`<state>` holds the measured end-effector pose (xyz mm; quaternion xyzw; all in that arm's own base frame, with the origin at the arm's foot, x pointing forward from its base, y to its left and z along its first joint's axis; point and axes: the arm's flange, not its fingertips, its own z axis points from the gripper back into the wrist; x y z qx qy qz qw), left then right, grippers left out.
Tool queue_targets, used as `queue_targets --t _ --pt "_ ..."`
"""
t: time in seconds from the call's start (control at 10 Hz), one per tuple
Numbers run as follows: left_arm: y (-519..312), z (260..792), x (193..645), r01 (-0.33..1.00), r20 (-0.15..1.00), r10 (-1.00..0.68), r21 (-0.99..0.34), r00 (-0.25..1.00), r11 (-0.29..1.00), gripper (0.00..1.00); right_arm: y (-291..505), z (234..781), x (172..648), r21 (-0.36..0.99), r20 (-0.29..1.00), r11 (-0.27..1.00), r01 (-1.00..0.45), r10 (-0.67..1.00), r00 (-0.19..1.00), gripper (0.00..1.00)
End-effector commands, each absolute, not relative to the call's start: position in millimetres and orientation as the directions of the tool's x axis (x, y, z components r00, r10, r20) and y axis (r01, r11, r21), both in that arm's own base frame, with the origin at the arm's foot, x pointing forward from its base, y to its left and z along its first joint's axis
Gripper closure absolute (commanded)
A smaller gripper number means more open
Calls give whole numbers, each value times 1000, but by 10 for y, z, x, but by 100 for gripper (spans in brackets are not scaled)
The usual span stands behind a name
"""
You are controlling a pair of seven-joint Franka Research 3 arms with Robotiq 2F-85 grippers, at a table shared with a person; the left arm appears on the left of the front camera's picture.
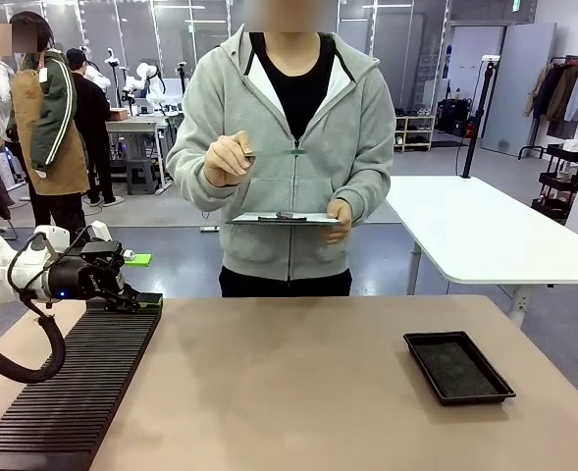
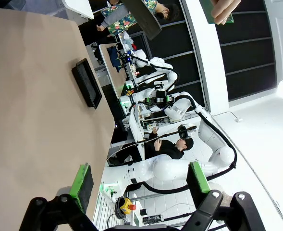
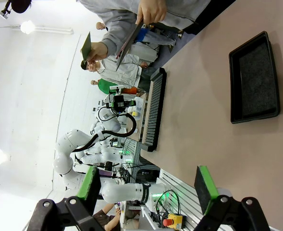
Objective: Inspect the PCB.
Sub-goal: Pick up the Blank PCB that the human is holding.
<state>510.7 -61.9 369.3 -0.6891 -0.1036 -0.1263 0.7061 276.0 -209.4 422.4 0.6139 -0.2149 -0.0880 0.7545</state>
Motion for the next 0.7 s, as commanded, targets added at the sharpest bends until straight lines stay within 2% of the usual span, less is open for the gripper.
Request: queue_targets --t 0.0,0.1,0.3,0.5,0.6 --pt "-628 3688 5116 321 321 -29 -947 947 25 0 -2095 4228 2751 965 217 228 -133 -397 892 0" --pt "-619 3693 5107 321 320 -36 -947 947 19 0 -2095 4228 2751 965 217 228 -133 -397 892 0" --pt "-382 3779 4572 117 112 -50 -988 992 99 0 -2095 4228 2751 965 217 228 -133 -397 892 0" --pt "-126 3901 4127 179 175 -80 -983 981 40 0 -2095 4228 2751 965 217 228 -133 -397 892 0" --pt "49 3951 3897 196 195 -44 -980 980 21 0 -2095 4228 2751 965 217 228 -133 -397 892 0"
